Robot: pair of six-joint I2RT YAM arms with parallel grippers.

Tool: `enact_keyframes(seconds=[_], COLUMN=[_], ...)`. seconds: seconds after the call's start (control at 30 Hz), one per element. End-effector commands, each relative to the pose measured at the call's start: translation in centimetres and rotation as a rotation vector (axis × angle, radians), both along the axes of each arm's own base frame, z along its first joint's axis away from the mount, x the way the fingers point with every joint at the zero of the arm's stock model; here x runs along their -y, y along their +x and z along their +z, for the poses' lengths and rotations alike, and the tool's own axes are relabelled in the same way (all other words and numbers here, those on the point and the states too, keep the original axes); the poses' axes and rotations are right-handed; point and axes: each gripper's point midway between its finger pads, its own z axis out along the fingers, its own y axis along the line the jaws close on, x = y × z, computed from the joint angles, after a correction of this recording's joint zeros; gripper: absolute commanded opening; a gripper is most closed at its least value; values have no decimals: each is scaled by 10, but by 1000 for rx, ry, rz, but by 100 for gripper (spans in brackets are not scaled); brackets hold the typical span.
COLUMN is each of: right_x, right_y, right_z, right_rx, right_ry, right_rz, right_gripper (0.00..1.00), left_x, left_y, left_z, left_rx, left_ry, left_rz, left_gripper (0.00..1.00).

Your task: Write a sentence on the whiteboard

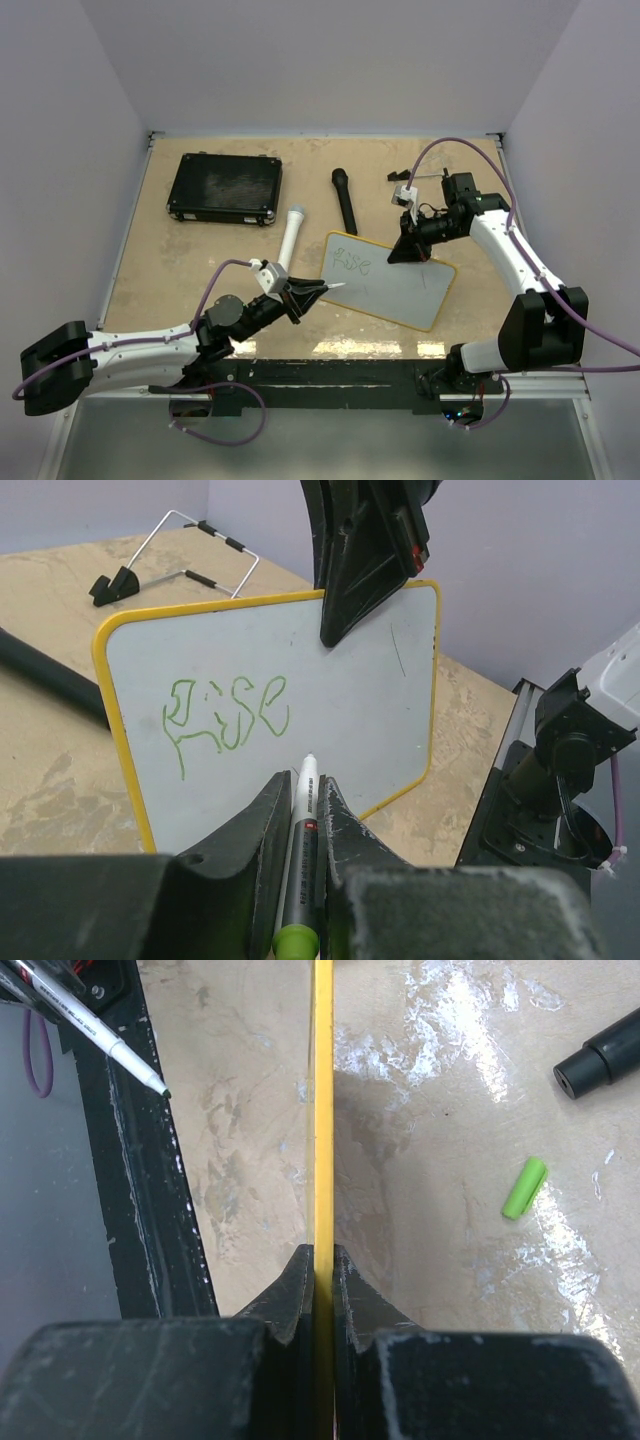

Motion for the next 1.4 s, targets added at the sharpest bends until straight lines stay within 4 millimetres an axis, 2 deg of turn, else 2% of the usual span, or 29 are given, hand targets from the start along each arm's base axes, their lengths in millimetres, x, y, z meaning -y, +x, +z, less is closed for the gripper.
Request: enact_keyframes(seconds=[0.0,0.37,0.47,0.6,0.87,1.0,1.37], right_x=[-3,-3,-3,-5,-6,-6,-6], right_y=[3,3,3,3,2,3,2], right_z=[8,7,7,10,12,12,11], right_rx=[85,81,79,75,84,82,83], right_ry=[32,31,32,41,53,53,55], right_rz=[30,31,30,38,38,38,41], right_gripper=[0,0,0,0,0,0,0], left_x=[2,6,18,45,67,87,114], left_y=[-1,-3,-5,-7,-2,-1,15], left_z=[21,24,26,30,40,35,32], left_rx=[25,30,50,119,273,281,276], left_ry=[-61,-91,-79,-20,-8,-5,-4], left_rz=[-5,-29,-62,-65,-39,-66,-24], left_gripper=[0,0,0,0,0,0,0])
